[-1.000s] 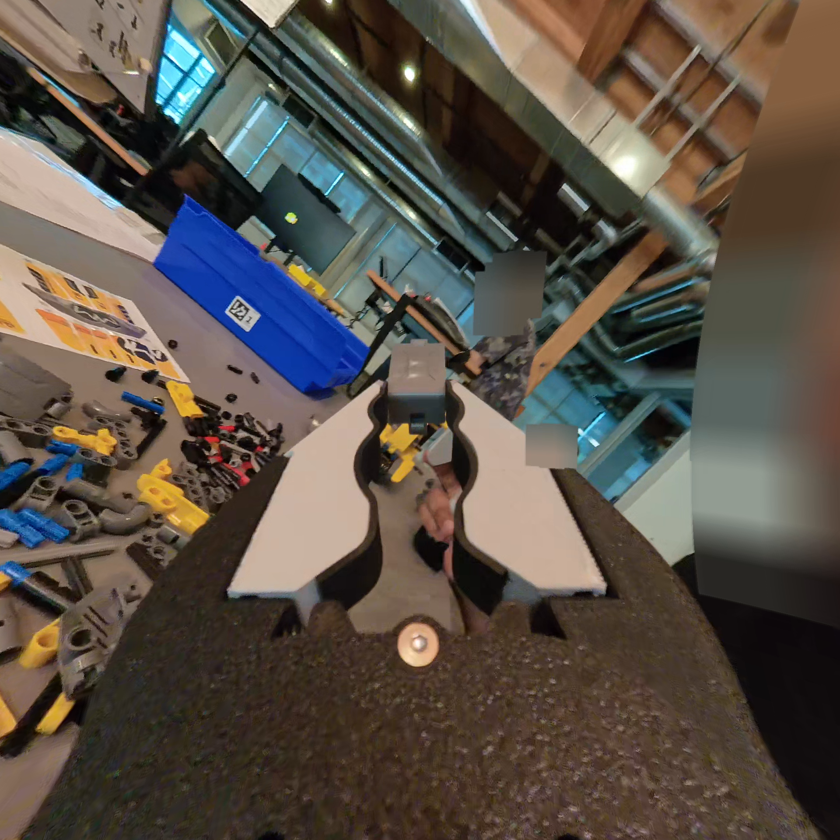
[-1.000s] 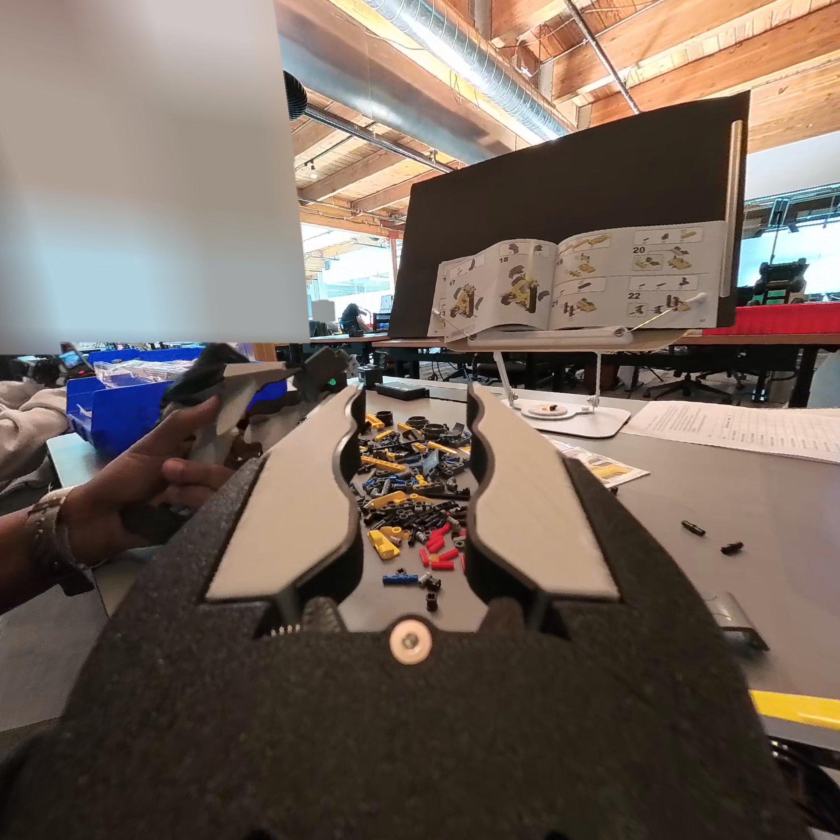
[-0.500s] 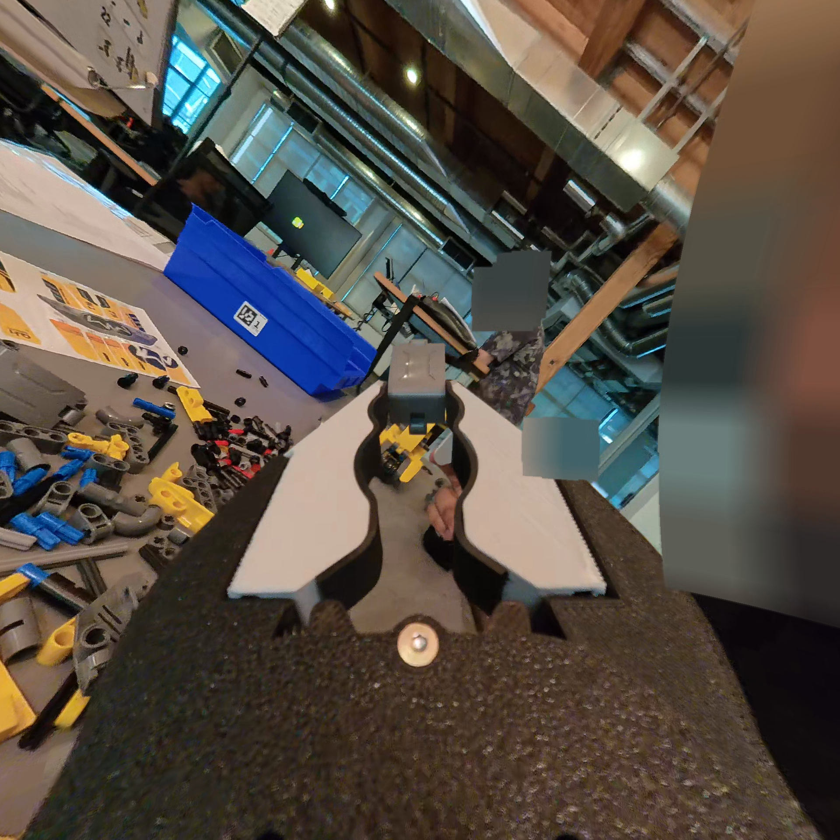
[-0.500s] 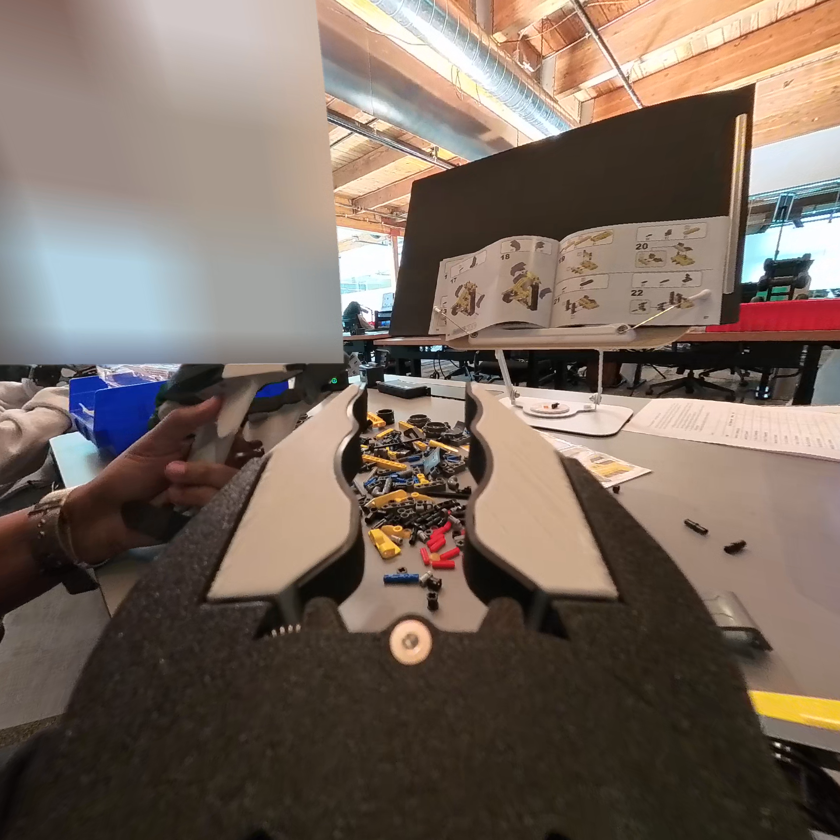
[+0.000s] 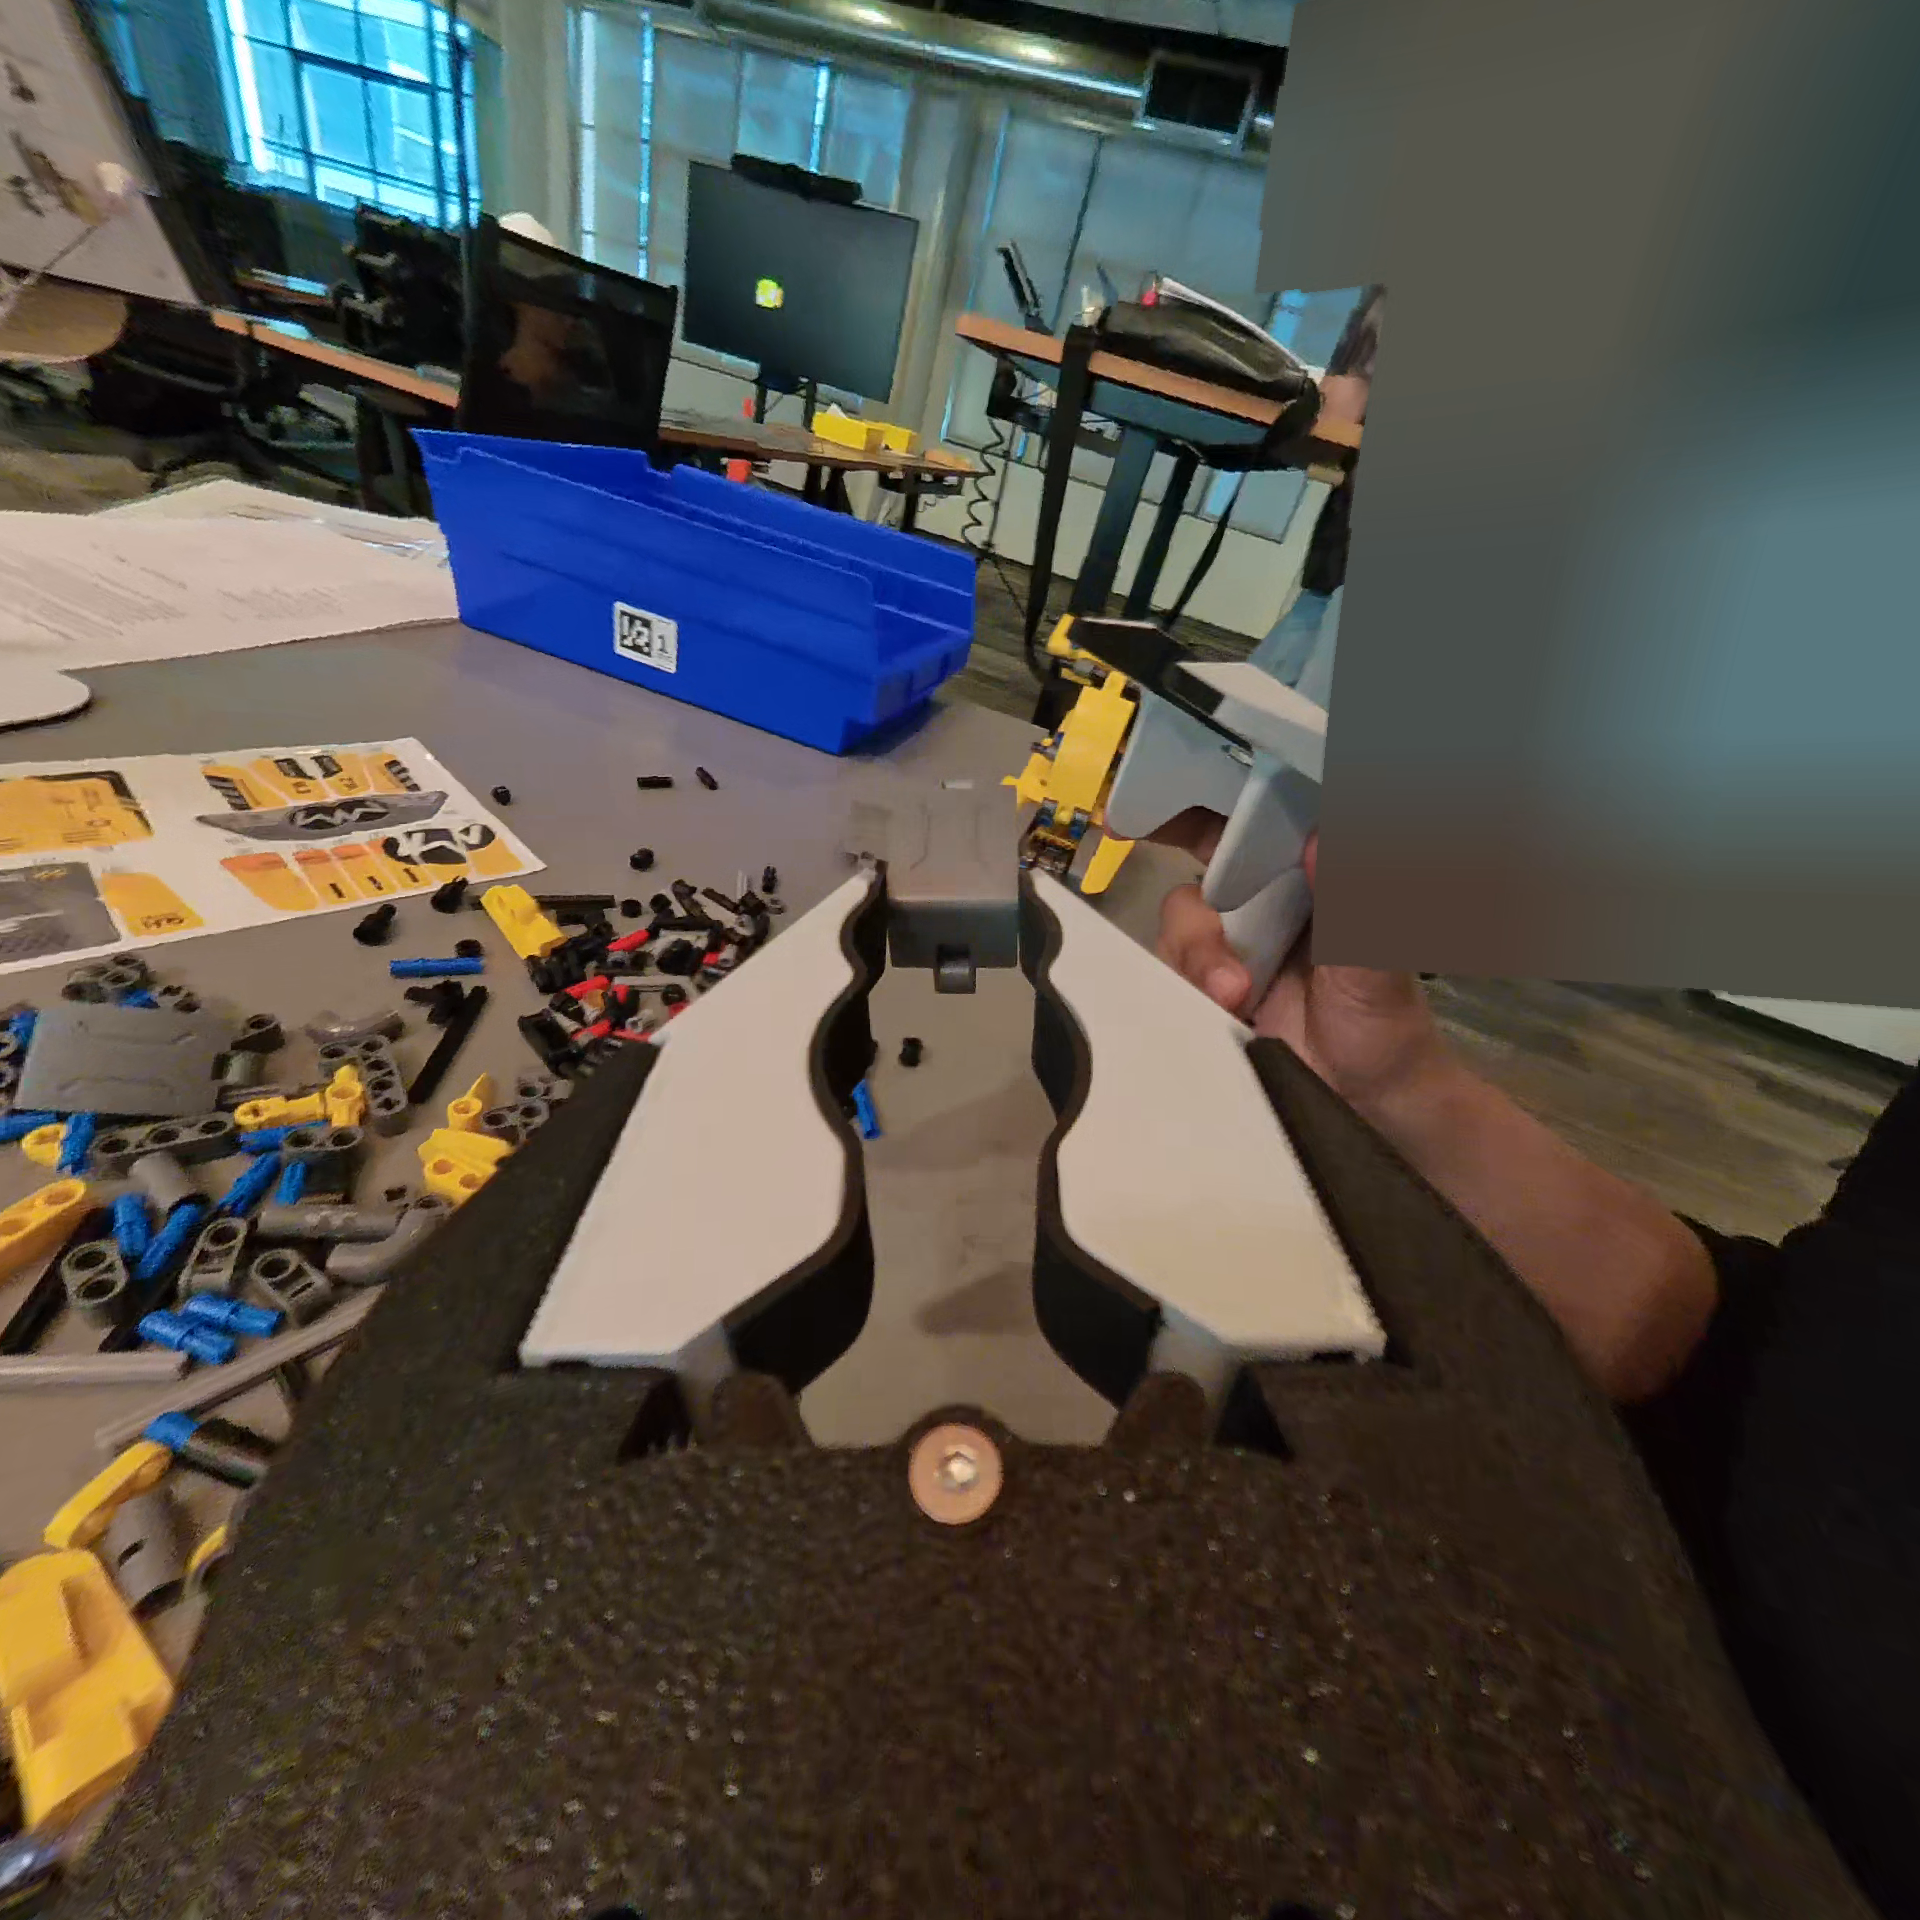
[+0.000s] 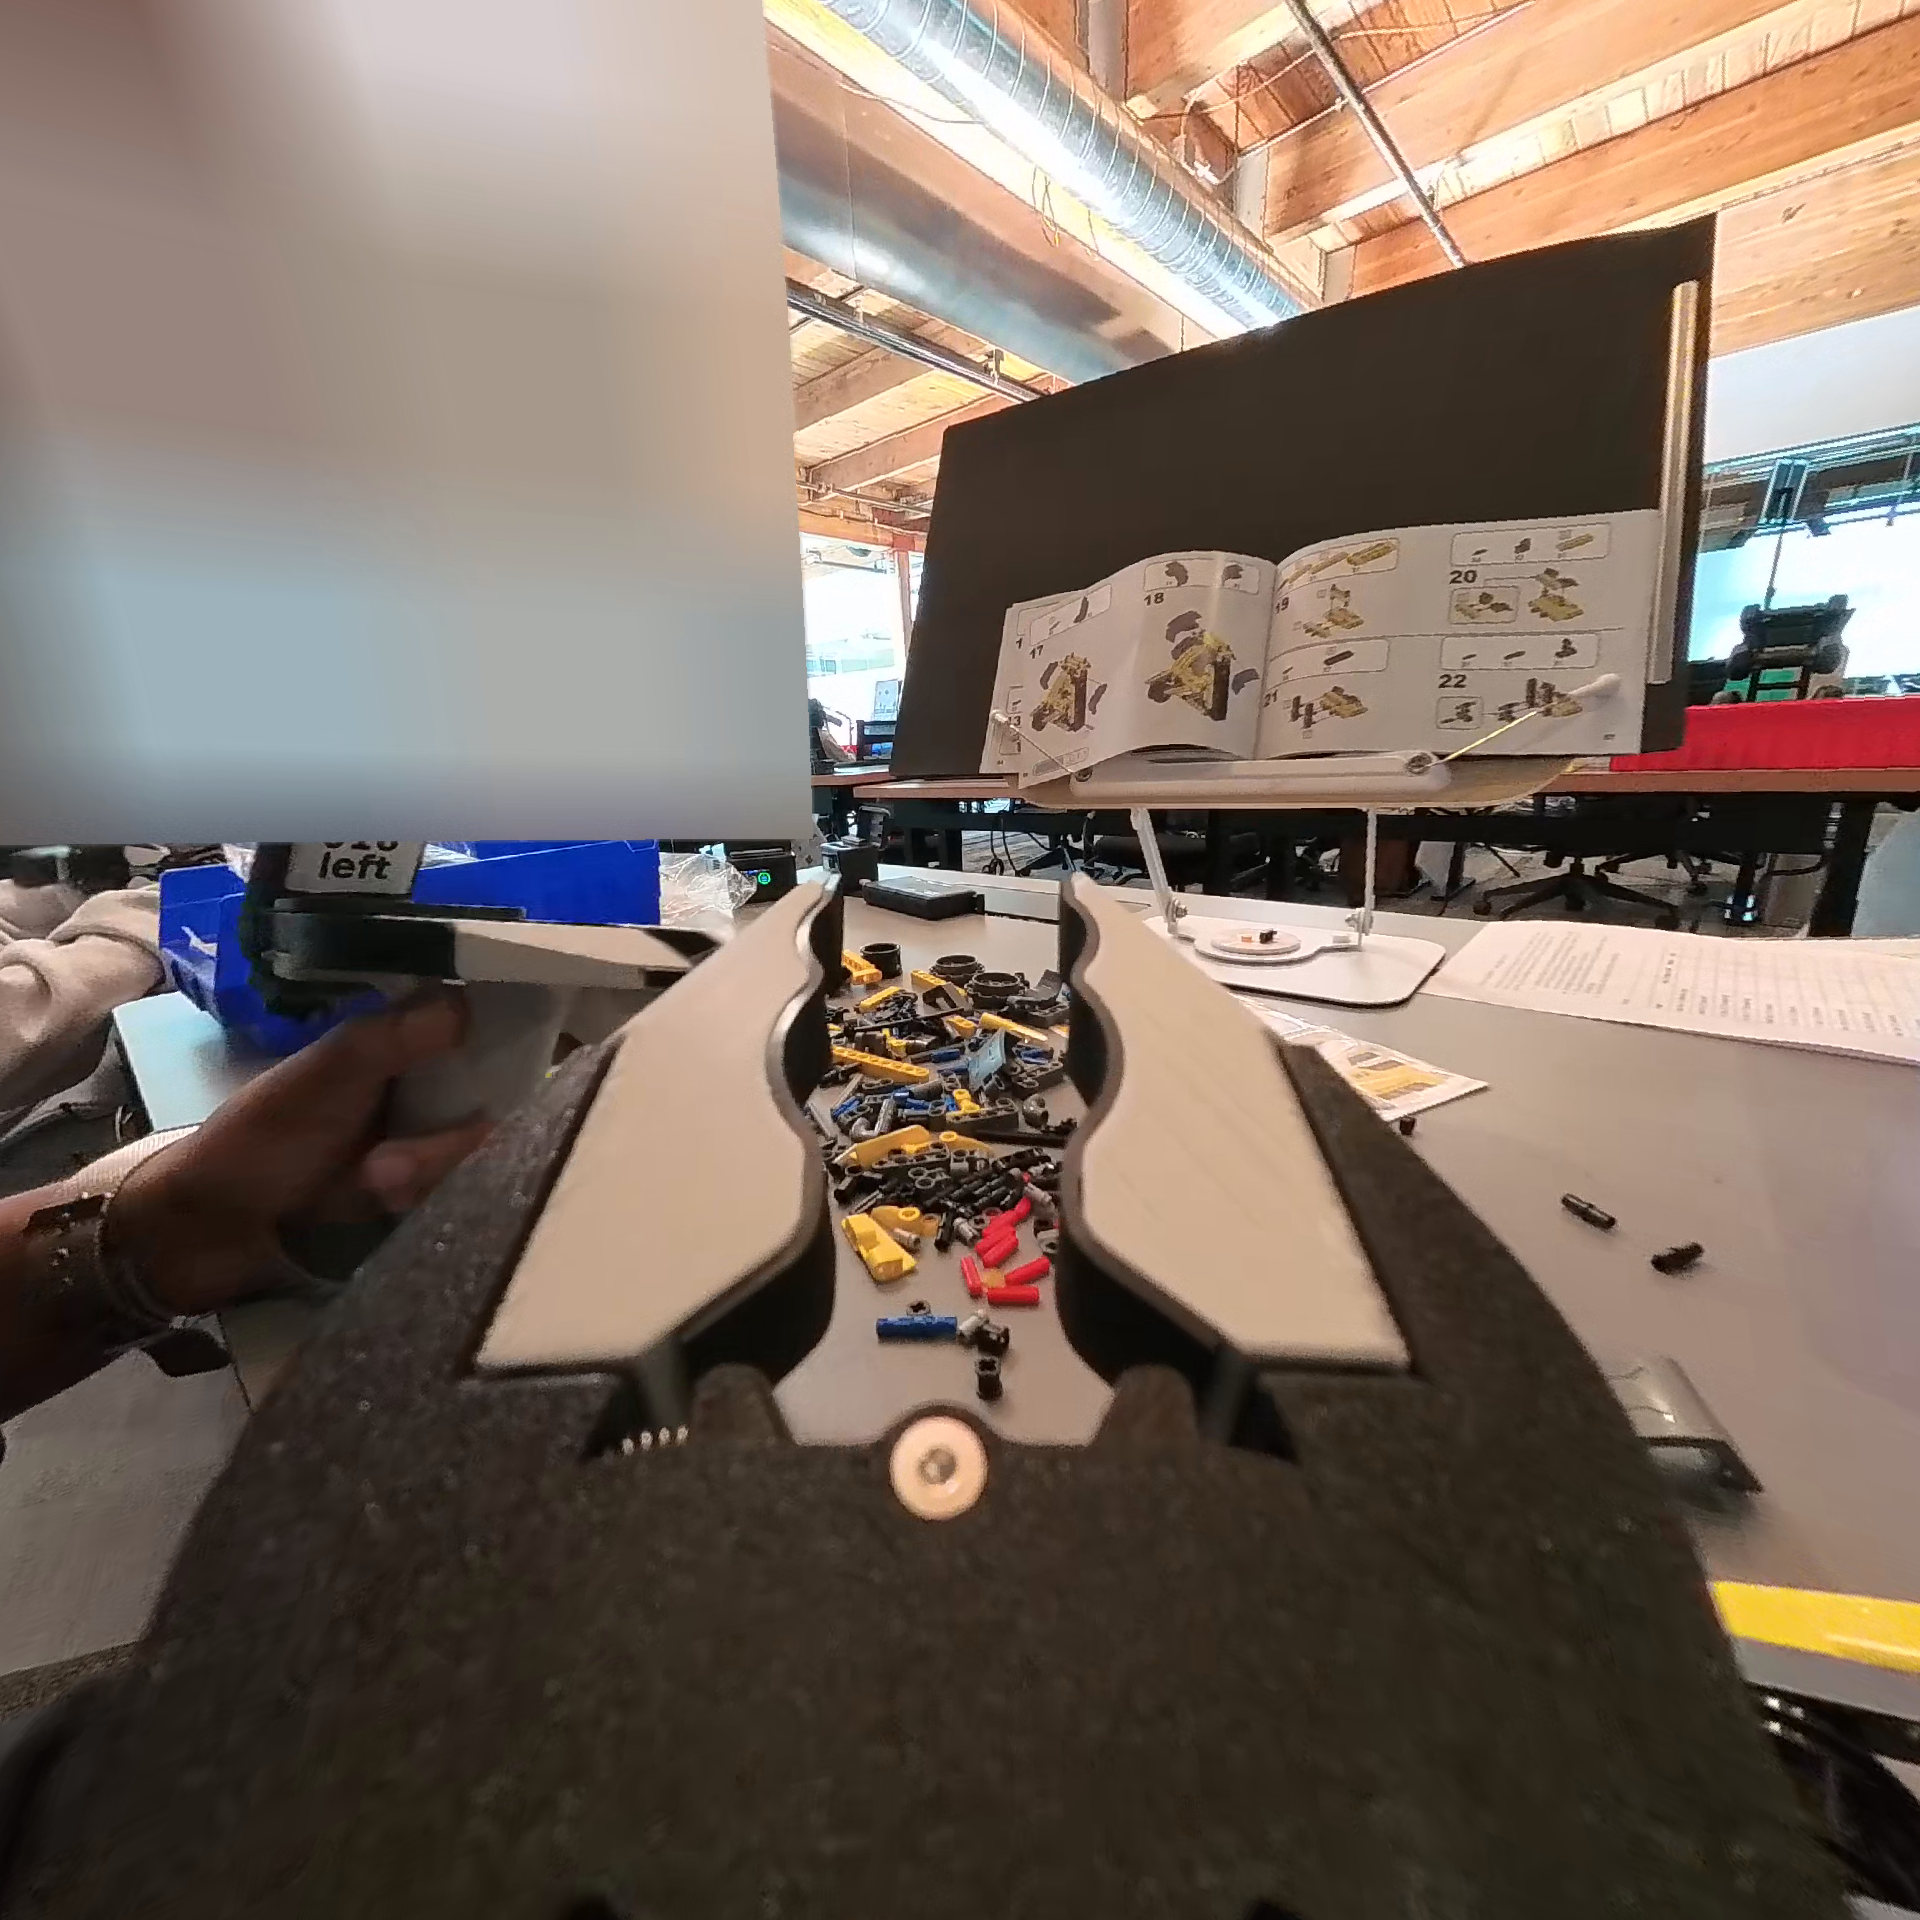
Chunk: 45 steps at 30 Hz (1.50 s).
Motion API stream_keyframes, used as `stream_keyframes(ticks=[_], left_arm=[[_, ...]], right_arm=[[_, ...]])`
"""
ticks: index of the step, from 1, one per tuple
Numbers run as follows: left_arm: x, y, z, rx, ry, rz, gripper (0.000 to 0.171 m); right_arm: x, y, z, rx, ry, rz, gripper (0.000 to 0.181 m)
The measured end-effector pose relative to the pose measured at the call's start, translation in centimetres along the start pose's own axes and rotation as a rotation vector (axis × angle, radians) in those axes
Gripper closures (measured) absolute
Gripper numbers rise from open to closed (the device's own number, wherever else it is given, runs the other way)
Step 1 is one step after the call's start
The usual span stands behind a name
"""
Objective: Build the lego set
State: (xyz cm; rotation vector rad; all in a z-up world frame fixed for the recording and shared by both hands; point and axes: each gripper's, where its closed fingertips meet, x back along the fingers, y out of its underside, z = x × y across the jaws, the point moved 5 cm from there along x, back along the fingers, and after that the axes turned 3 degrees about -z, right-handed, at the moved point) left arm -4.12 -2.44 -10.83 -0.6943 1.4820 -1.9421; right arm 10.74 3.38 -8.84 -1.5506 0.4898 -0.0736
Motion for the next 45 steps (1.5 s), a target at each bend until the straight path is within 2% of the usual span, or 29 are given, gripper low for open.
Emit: stream_keyframes(ticks=[8, 34, 36, 37, 39, 41, 45], left_arm=[[0.3, -0.2, -0.2, 0.086, 0.061, 0.037, 0.147], [0.3, -0.2, -0.4, 0.08, 0.038, 0.034, 0.147], [0.6, -0.2, -1.2, 0.081, -0.035, 0.03, 0.147], [0.8, -0.1, -2.2, 0.084, -0.125, 0.003, 0.147], [1.5, 0.4, -4.4, 0.06, -0.331, -0.119, 0.147], [2.2, 0.8, -6.2, 0.02, -0.475, -0.25, 0.148], [2.3, 2.2, -8.9, 0.057, -0.594, -0.462, 0.147]], right_arm=[[0.1, 0.0, 0.0, 0.001, 0.0, 0.004, 0.142], [0.0, 0.0, 0.0, 0.0, 0.0, 0.0, 0.143], [0.0, 0.0, 0.0, -0.004, -0.001, -0.001, 0.143], [0.0, -0.1, 0.0, -0.007, -0.002, -0.001, 0.143], [0.1, -0.1, 0.1, -0.013, -0.003, 0.006, 0.143], [0.2, -0.2, 0.1, -0.014, -0.005, 0.014, 0.143], [0.3, -0.3, 0.0, -0.006, -0.009, 0.024, 0.143]])
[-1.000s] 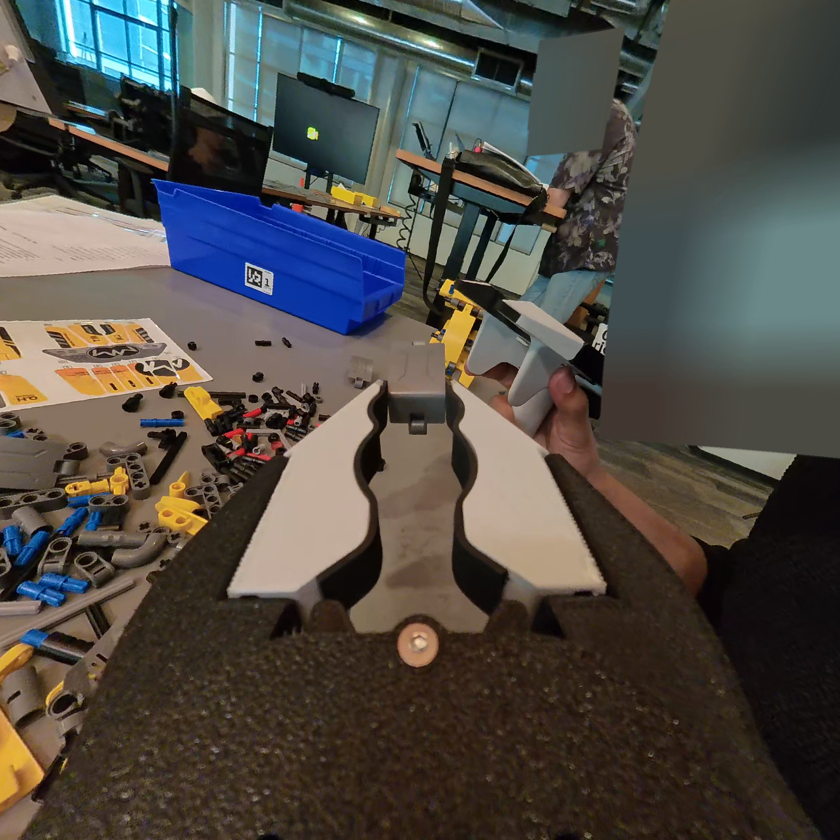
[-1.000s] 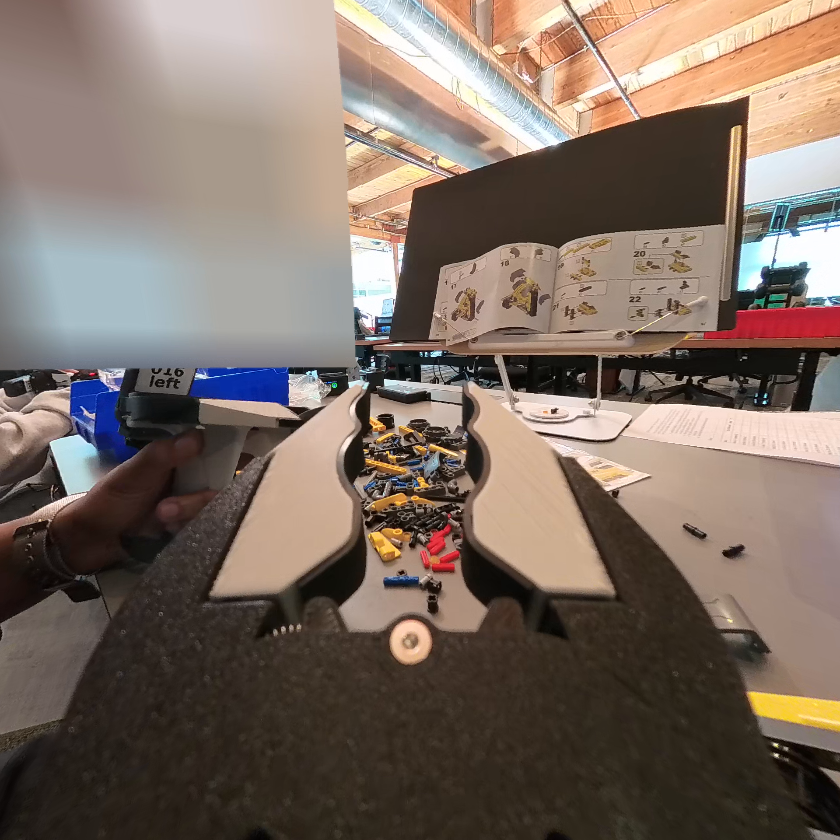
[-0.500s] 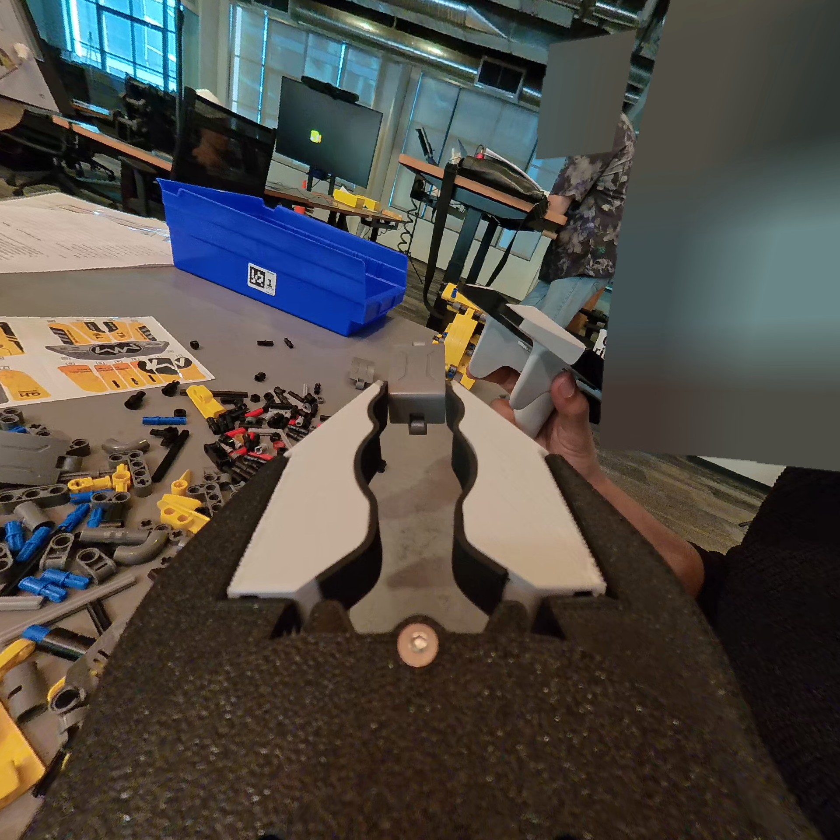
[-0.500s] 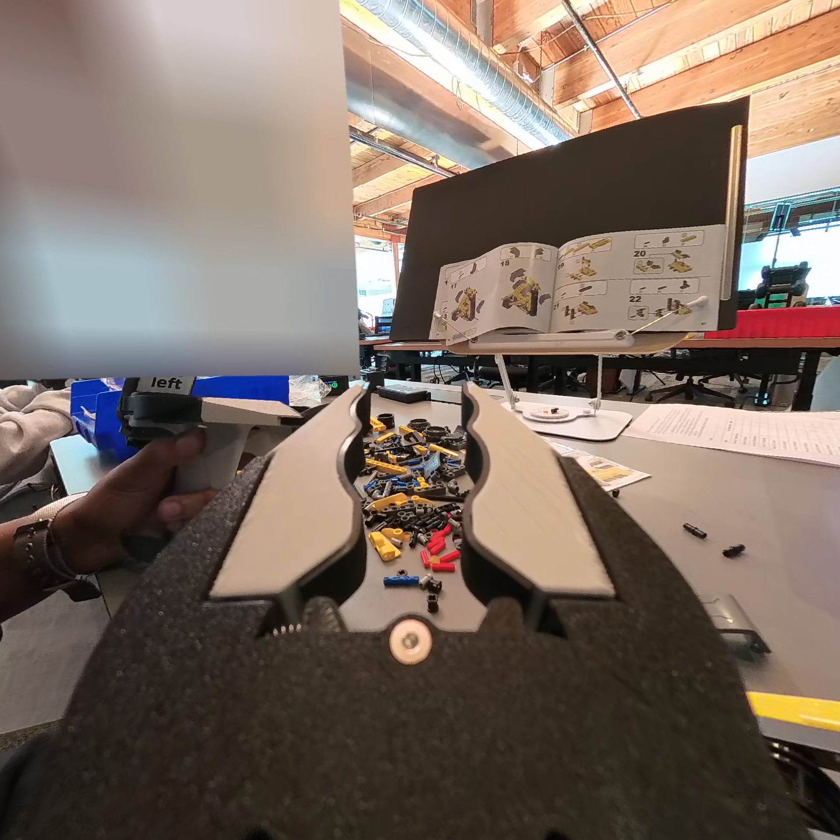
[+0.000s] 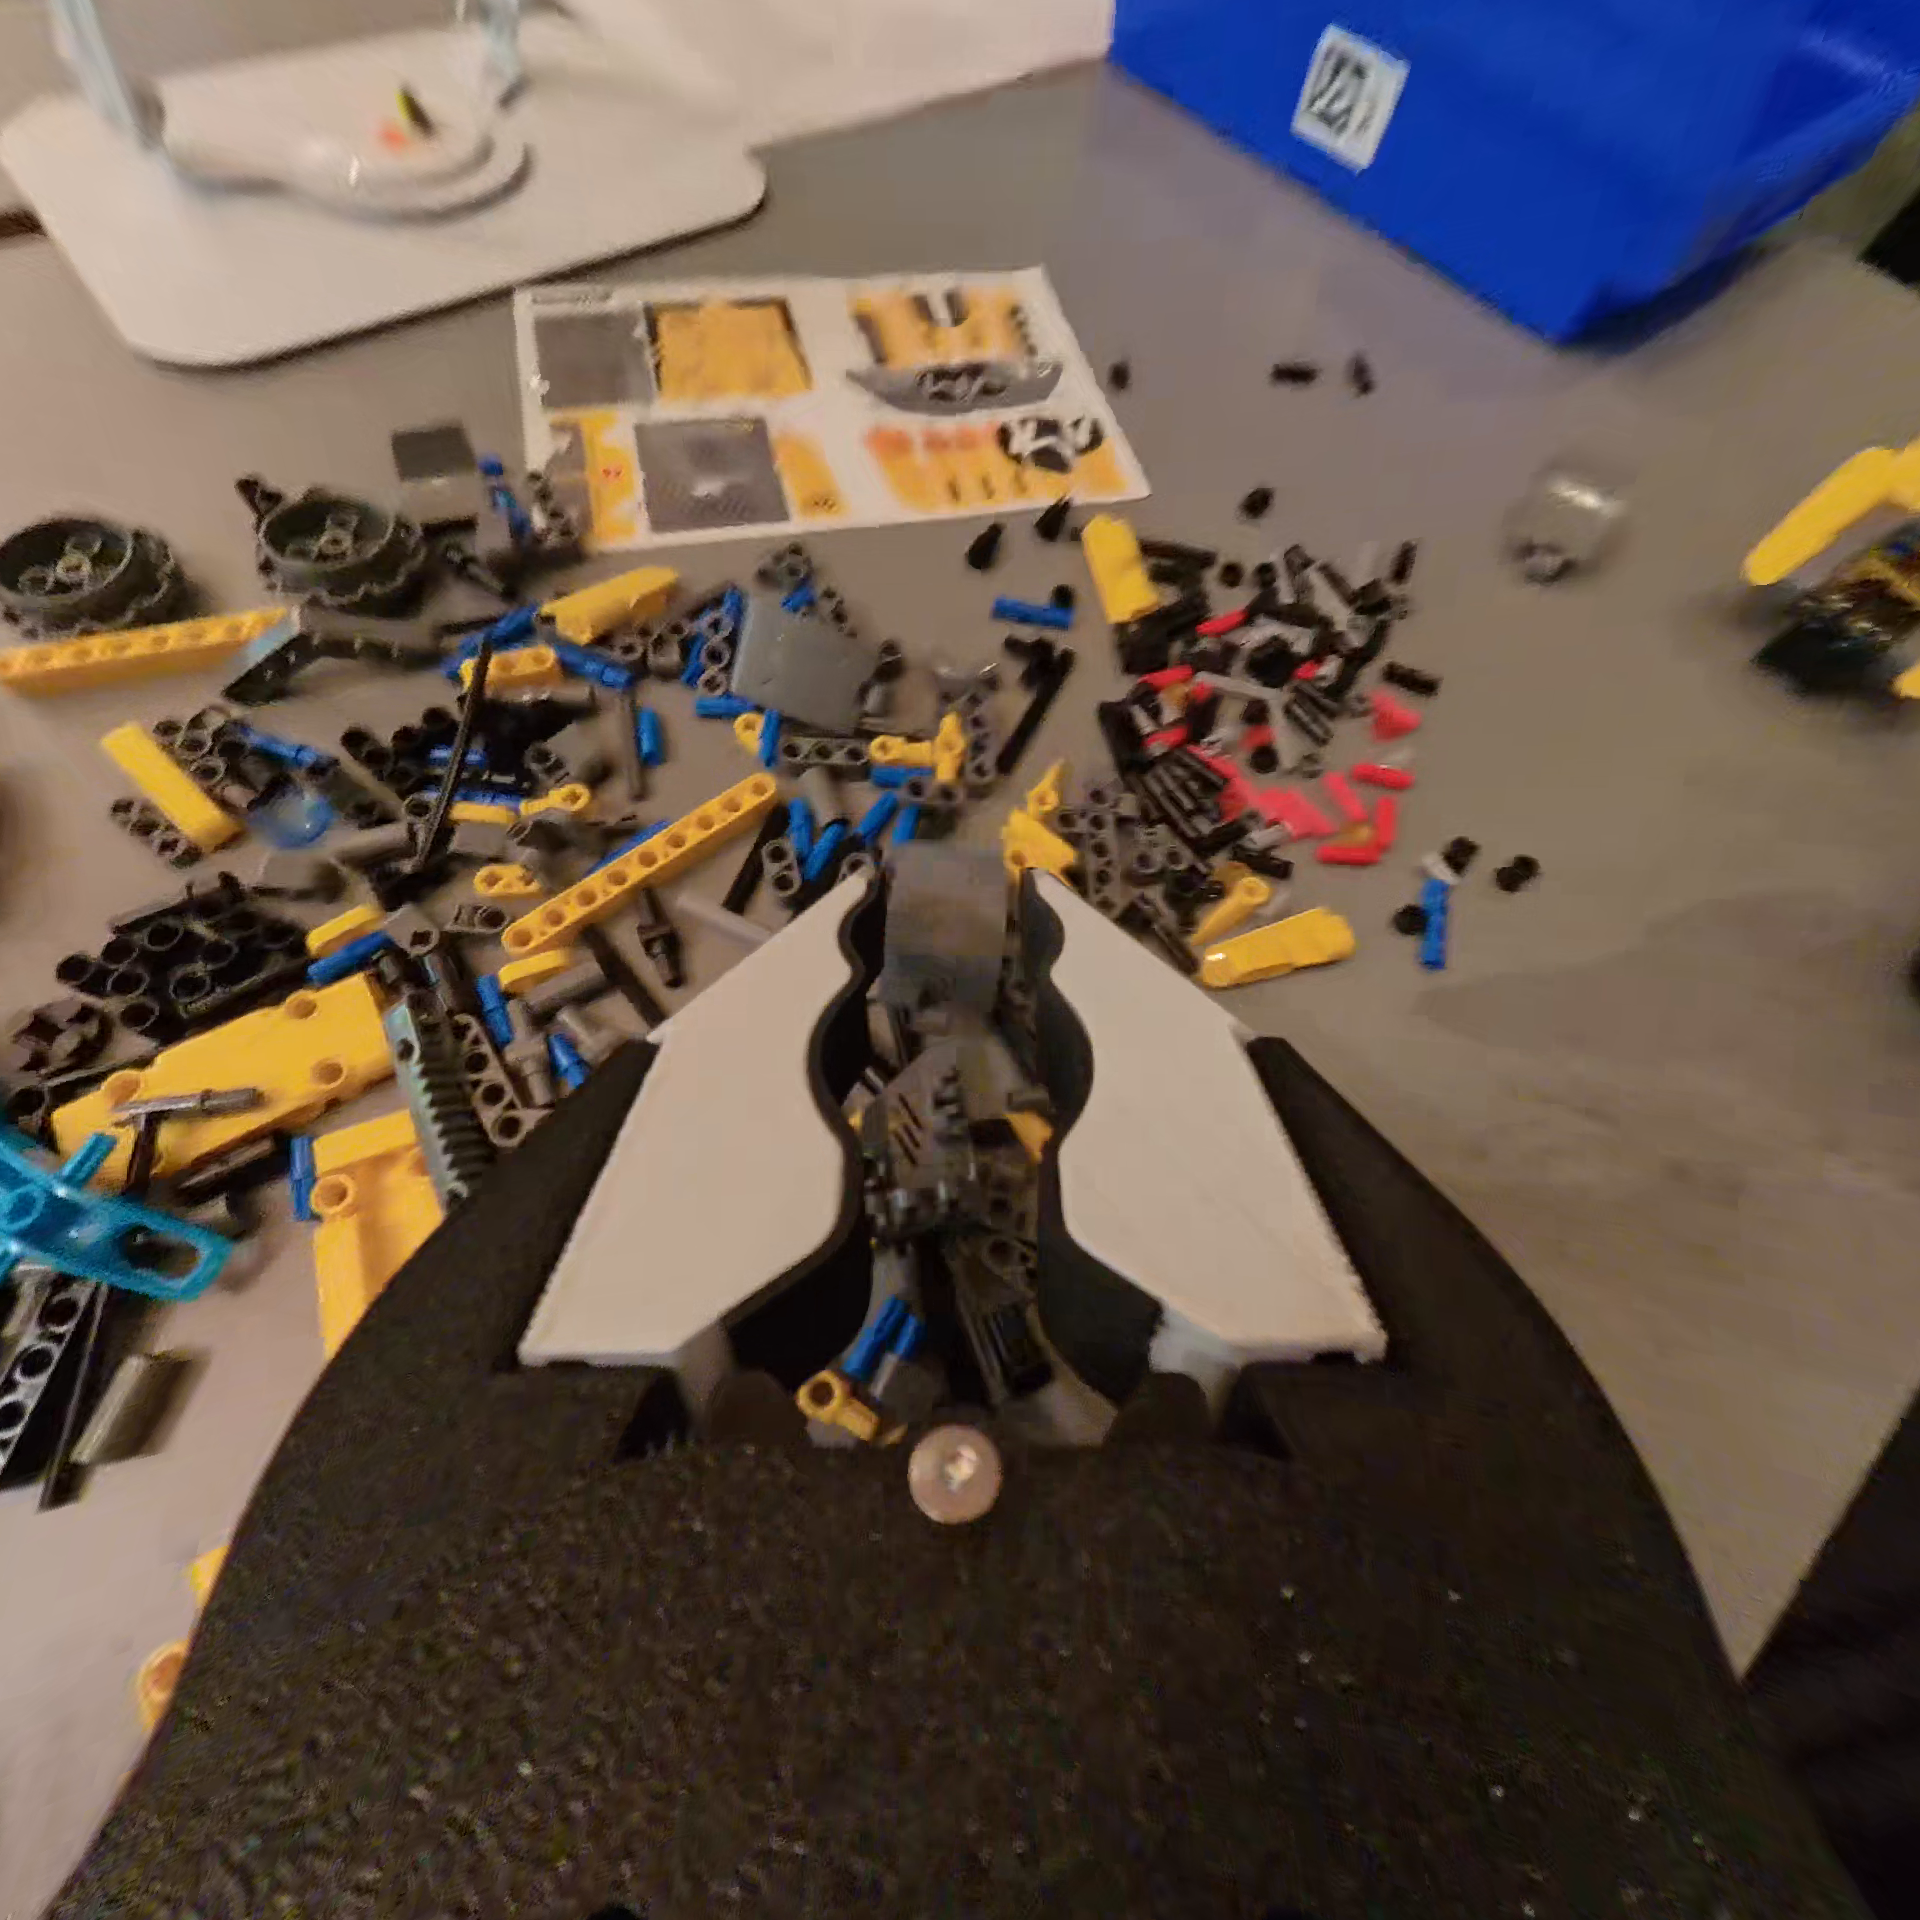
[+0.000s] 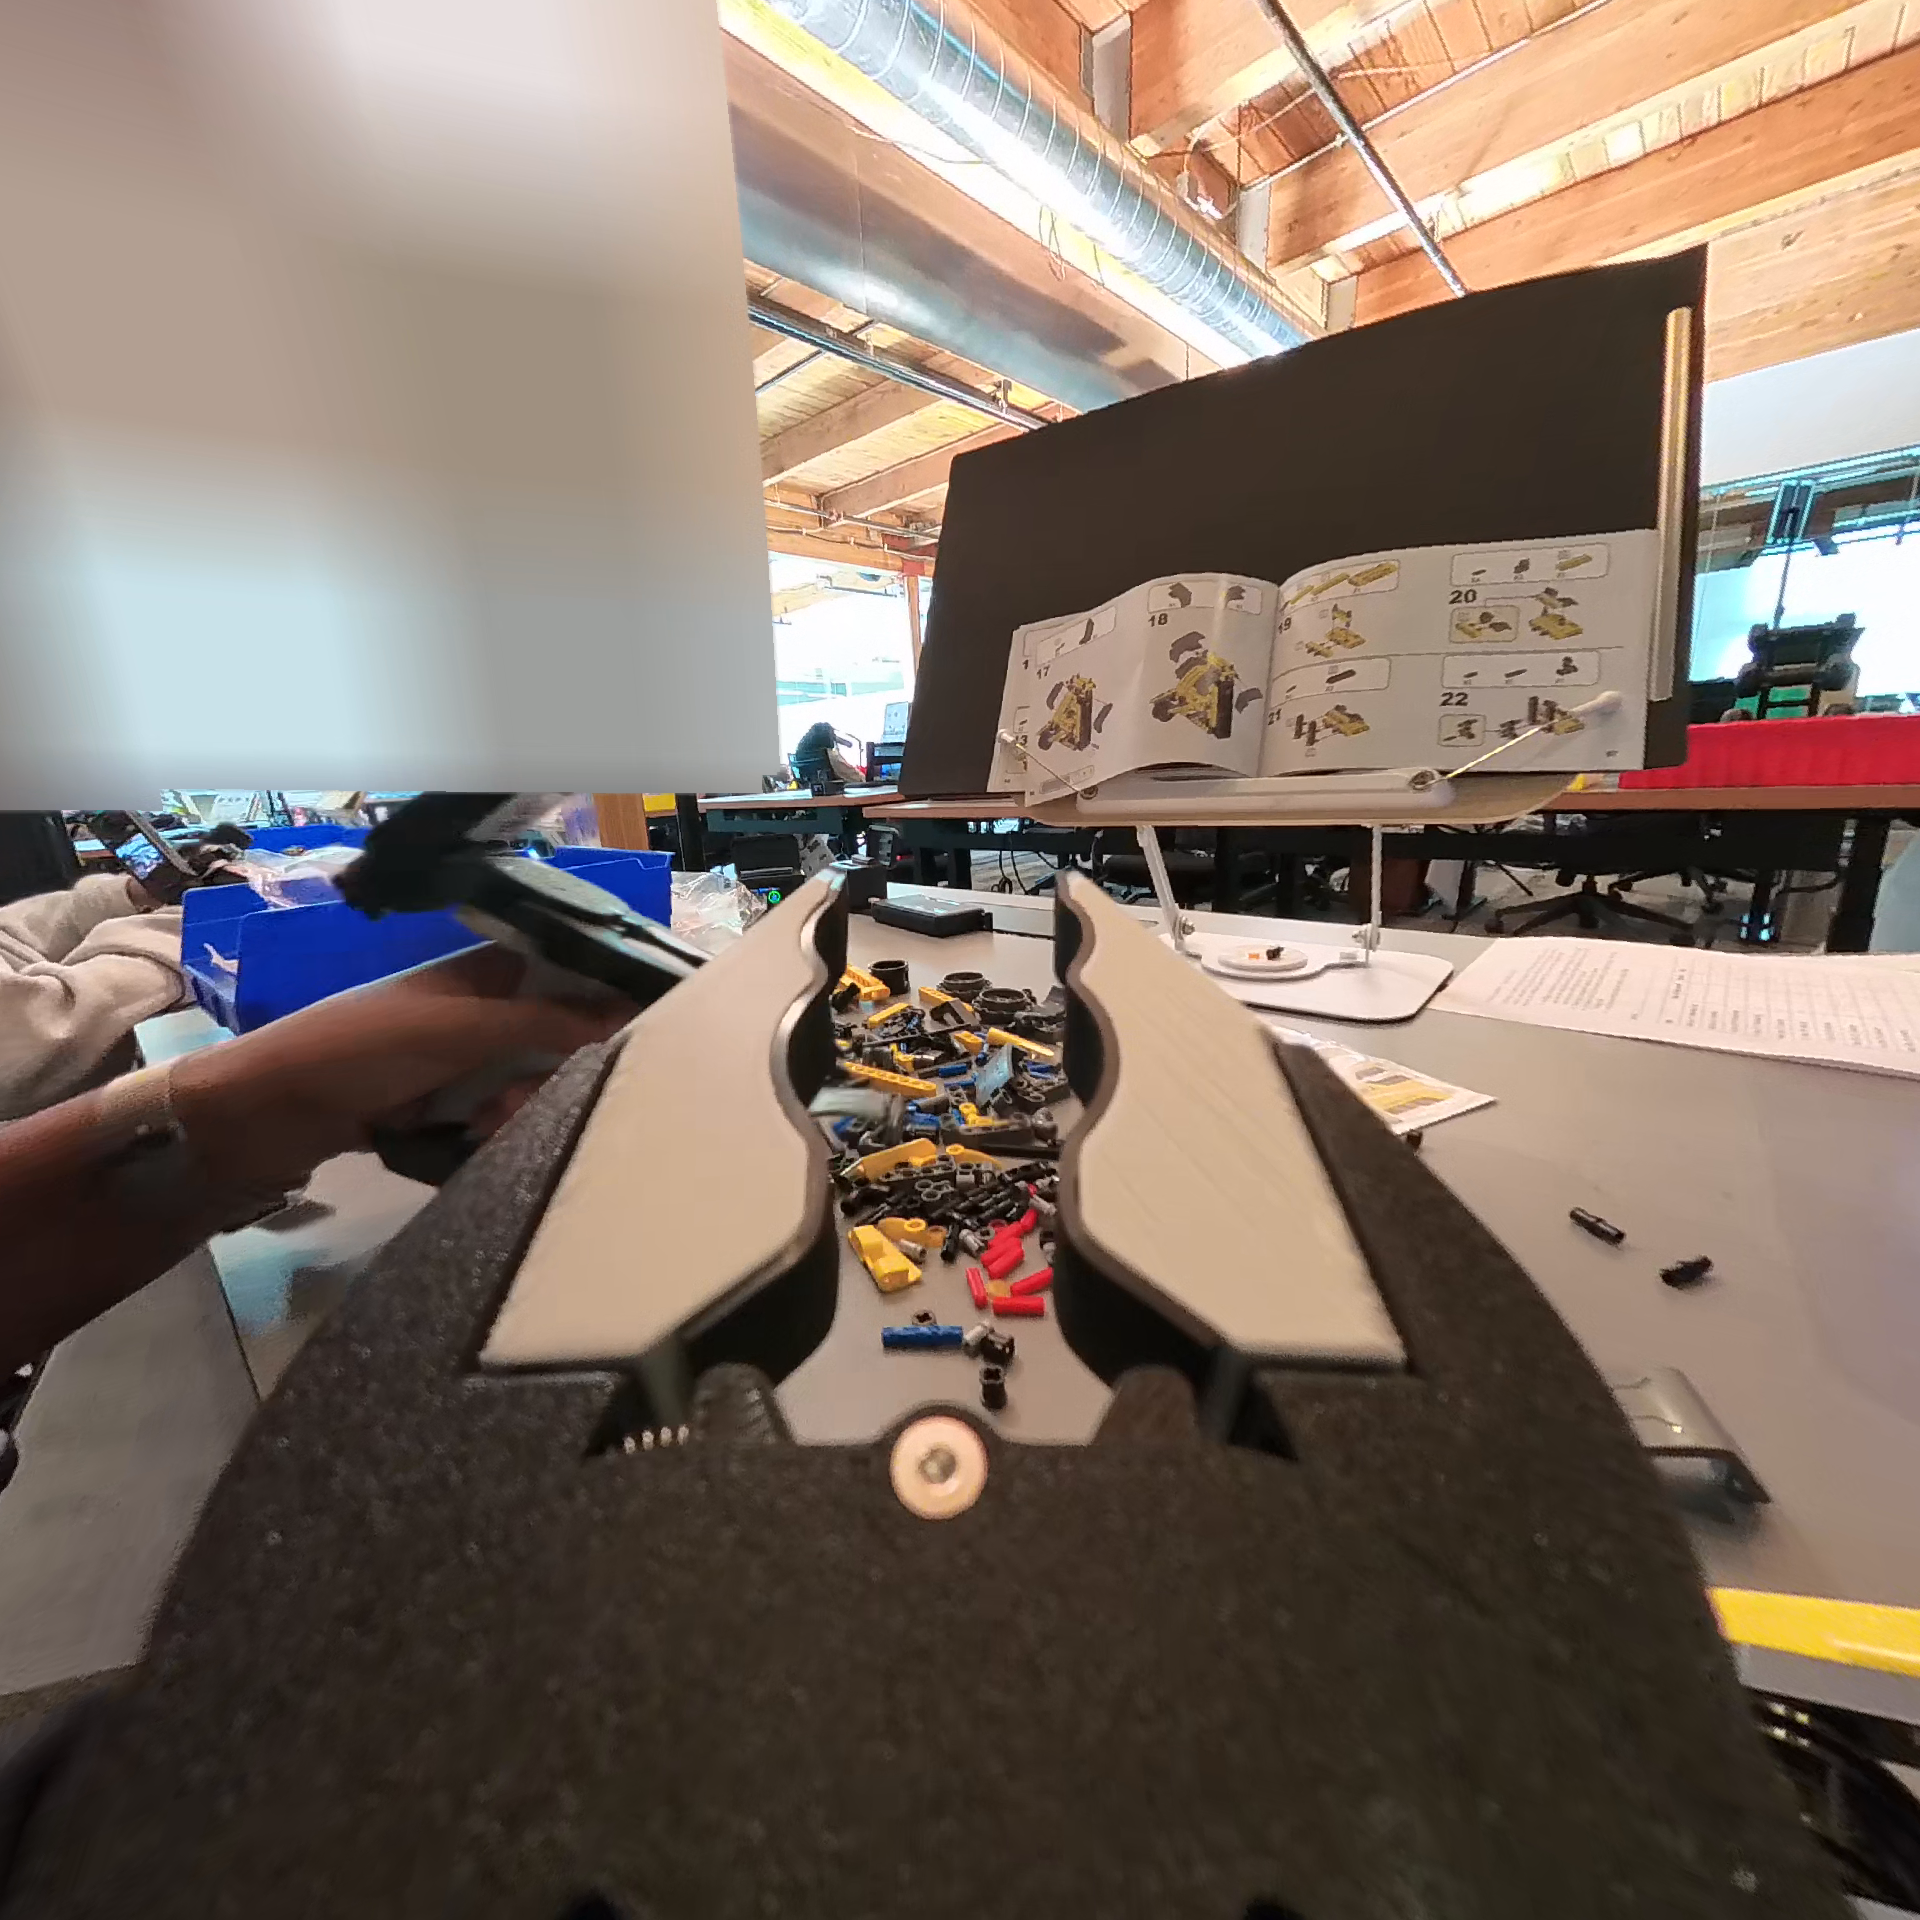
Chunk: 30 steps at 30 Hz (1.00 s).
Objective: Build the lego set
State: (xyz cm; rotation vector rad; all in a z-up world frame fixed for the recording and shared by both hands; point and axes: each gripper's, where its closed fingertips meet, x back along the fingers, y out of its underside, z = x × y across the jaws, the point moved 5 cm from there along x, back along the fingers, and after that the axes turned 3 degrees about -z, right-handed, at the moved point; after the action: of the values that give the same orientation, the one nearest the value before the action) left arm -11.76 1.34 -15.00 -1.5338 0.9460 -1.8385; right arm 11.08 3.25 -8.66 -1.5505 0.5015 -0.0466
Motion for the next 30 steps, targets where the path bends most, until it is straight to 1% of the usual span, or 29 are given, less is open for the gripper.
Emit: stream_keyframes(ticks=[2, 4, 5, 6, 8, 9, 11, 13, 14, 16, 18, 21, 23, 24, 26, 27, 30], left_arm=[[-0.5, -0.3, -0.5, 0.07, 0.018, -0.013, 0.143], [-0.5, -1.1, -1.0, 0.123, 0.058, -0.012, 0.123], [-0.4, -1.9, -1.4, 0.12, 0.072, 0.0, 0.117], [-0.3, -2.8, -2.2, 0.104, 0.059, 0.015, 0.116], [-1.0, -4.8, -4.8, 0.064, -0.024, 0.015, 0.116], [-1.8, -5.8, -6.2, 0.058, -0.046, 0.001, 0.116], [-4.1, -7.5, -9.0, 0.095, -0.069, -0.037, 0.116], [-6.5, -8.7, -11.4, 0.123, -0.09, -0.08, 0.116], [-7.5, -9.1, -12.2, 0.129, -0.107, -0.096, 0.116], [-9.0, -9.8, -12.7, 0.14, -0.112, -0.11, 0.116], [-9.8, -10.2, -12.9, 0.138, -0.126, -0.116, 0.117], [-10.5, -9.4, -13.3, 0.123, -0.162, -0.184, 0.121], [-10.8, -8.9, -13.4, 0.126, -0.159, -0.2, 0.123], [-10.9, -8.8, -13.4, 0.123, -0.157, -0.205, 0.127], [-11.2, -8.4, -13.6, 0.11, -0.172, -0.228, 0.139], [-11.4, -8.3, -13.7, 0.106, -0.18, -0.235, 0.142], [-11.8, -8.0, -13.5, 0.103, -0.139, -0.243, 0.144]], right_arm=[[0.0, 0.0, 0.0, 0.001, 0.003, 0.004, 0.143], [-0.1, 0.0, 0.1, -0.01, 0.002, -0.004, 0.143], [0.0, 0.0, 0.1, -0.013, 0.0, -0.003, 0.143], [0.0, 0.0, 0.1, -0.013, -0.002, 0.004, 0.143], [0.2, -0.2, 0.0, -0.012, -0.009, 0.019, 0.143], [0.3, -0.2, 0.0, -0.012, -0.014, 0.024, 0.144], [0.3, -0.3, -0.1, -0.013, -0.021, 0.028, 0.144], [0.3, -0.3, -0.1, -0.016, -0.027, 0.032, 0.144], [0.4, -0.3, -0.1, -0.018, -0.029, 0.035, 0.144], [0.5, -0.4, -0.1, -0.022, -0.032, 0.043, 0.144], [0.6, -0.5, -0.2, -0.029, -0.037, 0.05, 0.144], [0.8, -0.6, -0.4, -0.035, -0.052, 0.059, 0.144], [1.0, -0.6, -0.5, -0.039, -0.061, 0.06, 0.144], [0.9, -0.6, -0.5, -0.041, -0.065, 0.059, 0.144], [0.8, -0.6, -0.5, -0.043, -0.068, 0.057, 0.144], [0.8, -0.7, -0.6, -0.044, -0.067, 0.057, 0.144], [0.8, -0.7, -0.5, -0.047, -0.064, 0.059, 0.144]])
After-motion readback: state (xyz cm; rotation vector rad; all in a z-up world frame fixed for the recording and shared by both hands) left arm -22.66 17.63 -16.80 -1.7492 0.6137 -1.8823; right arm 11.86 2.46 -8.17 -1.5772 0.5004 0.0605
